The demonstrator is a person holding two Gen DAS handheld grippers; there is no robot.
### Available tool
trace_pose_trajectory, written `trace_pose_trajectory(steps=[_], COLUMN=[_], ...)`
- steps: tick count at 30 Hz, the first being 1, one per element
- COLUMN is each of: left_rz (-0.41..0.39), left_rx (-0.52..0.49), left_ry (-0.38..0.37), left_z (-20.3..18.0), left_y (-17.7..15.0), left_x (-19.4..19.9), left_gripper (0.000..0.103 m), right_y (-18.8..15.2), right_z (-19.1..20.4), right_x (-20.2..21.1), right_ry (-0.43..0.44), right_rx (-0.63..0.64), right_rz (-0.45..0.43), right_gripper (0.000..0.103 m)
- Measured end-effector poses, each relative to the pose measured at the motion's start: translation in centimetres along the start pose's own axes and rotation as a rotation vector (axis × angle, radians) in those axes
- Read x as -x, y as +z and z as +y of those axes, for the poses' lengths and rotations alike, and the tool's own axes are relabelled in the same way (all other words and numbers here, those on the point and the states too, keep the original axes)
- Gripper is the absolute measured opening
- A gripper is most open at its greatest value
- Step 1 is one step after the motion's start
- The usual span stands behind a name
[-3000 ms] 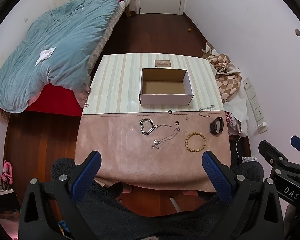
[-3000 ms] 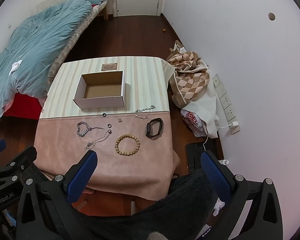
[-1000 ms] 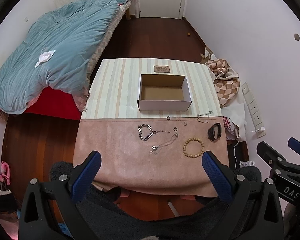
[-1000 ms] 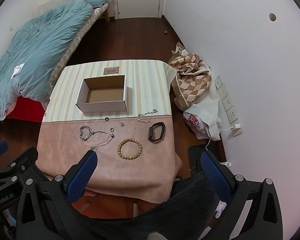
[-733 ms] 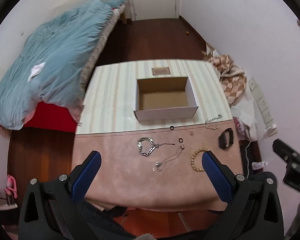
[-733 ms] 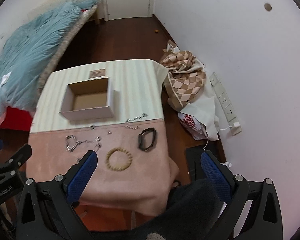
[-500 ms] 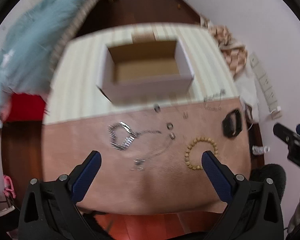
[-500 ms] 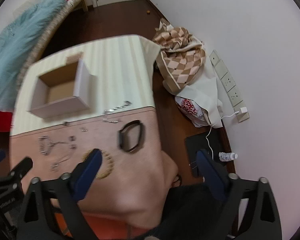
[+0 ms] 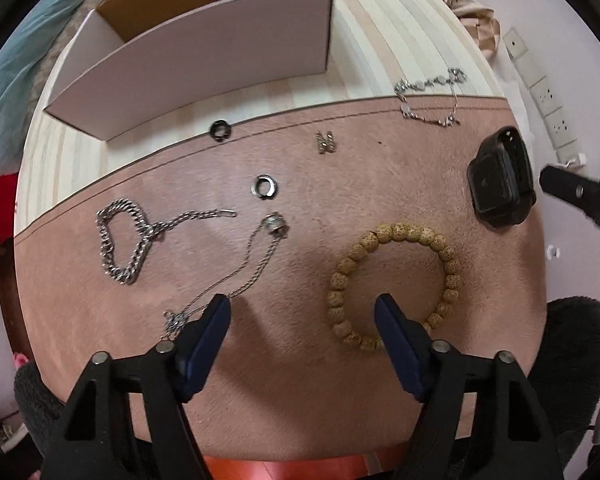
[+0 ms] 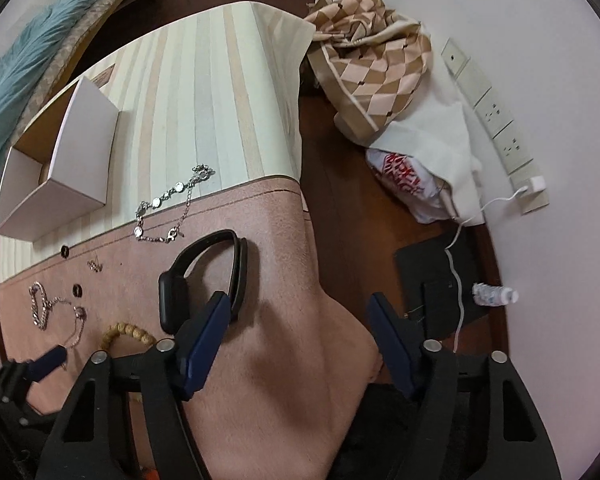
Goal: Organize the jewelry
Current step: 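Grasp the wooden bead bracelet with the left tool while the right tool grasps the black watch band, then carry bracelet and watch into the cardboard box and open both tools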
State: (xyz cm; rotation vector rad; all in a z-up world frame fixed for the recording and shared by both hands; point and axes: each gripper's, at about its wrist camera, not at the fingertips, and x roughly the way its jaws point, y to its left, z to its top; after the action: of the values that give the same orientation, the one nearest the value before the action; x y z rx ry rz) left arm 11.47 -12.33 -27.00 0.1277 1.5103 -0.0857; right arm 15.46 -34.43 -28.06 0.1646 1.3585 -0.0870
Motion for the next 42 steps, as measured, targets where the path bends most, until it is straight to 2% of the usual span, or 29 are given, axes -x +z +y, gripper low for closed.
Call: trace_pose_trajectory(steps=[4, 5, 6, 7, 8, 9, 11, 13, 14, 16, 18, 23, 33, 42], left_rz=[-0.022, -0.026, -0.031, -0.042, -0.049, -0.053, -0.053, -0.065, -0.072, -0.099, -0.119, -0.157, -0.280, -0.392], left_rx=[-0.007, -0.011, -0.015, -0.023, -0.035, -0.043, -0.041, -0.031, -0.023, -0.006, 0.010, 0.047, 0.057, 0.074], left_ry=[-0.005, -0.017, -0.026, -0.037, -0.039, -0.042, -0.055, -0.063, -0.068, -0.068, -0.077, -0.108, -0.151, -0.209], left_z=[-0.6, -0.7, -0.9, -1.2, -1.4, -1.5, -1.4, -0.9, -0.5, 0.5, 1.7, 3.6, 6.1, 8.0], left_y=[0.4, 0.6, 0.7, 0.8, 0.8, 0.8, 1.3, 1.6, 1.6, 1.5, 1.4, 1.1, -0.1, 2.7], left_x=[-0.2, -0.2, -0.3, -0.1, 0.0, -0.1, -0.2, 0.0, 0.1, 0.3, 0.8, 2.1, 6.7, 12.8], left_gripper=[0.059, 0.052, 0.039, 0.032, 0.017, 0.007, 0.007, 0.007, 0.007, 0.007, 0.007, 0.007, 0.007, 0.007], right_y=[0.7, 0.9, 1.0, 1.2, 1.3, 1.4, 1.5, 1.6, 1.5, 1.4, 1.1, 0.2, -0.6, 2.4], right_z=[0.4, 0.6, 0.7, 0.9, 1.0, 1.1, 1.4, 1.6, 1.7, 2.1, 2.6, 4.3, 8.0, 10.6], right_x=[-0.4, -0.6, -0.7, -0.9, -1.1, -1.3, -1.8, -2.2, -2.4, -2.3, -1.9, -0.4, 3.2, 8.8], right_ry=[0.022, 0.026, 0.030, 0.033, 0.035, 0.036, 0.037, 0.041, 0.051, 0.069, 0.032, 0.023, 0.093, 0.184], right_rx=[-0.005, -0.003, -0.002, -0.002, 0.000, 0.000, 0.004, 0.007, 0.007, 0.014, 0.029, 0.058, 0.082, 0.103], right_rz=[-0.001, 0.001, 0.002, 0.005, 0.012, 0.019, 0.034, 0.047, 0.051, 0.042, 0.018, -0.011, -0.051, -0.136], right_gripper=[0.069, 0.069, 0.069, 0.067, 0.065, 0.063, 0.056, 0.038, 0.033, 0.013, 0.006, 0.006, 0.005, 0.005])
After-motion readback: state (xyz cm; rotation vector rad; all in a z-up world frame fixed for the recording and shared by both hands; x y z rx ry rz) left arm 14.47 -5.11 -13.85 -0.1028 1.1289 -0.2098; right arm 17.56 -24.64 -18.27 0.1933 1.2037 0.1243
